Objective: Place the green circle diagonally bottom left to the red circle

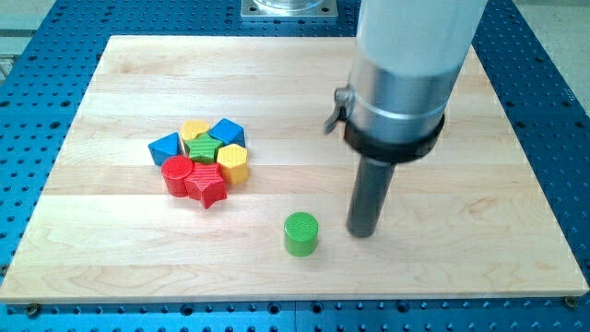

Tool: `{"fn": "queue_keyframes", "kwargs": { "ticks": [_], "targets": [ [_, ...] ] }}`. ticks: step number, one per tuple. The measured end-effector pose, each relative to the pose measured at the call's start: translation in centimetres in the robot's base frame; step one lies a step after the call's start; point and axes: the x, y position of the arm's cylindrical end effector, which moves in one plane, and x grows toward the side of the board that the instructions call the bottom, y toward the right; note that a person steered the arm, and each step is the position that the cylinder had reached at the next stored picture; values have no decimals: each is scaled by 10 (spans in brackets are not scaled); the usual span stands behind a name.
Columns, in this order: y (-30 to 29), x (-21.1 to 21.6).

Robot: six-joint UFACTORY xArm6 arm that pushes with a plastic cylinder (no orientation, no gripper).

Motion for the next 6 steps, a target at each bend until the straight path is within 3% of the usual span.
{"fn": "queue_keyframes", "kwargs": {
  "ticks": [1,2,3,4,5,6],
  "targets": [
    [-71,-9],
    [-94,6],
    [-54,7],
    [-142,18],
    [-175,28],
    [-158,58]
  ]
}}
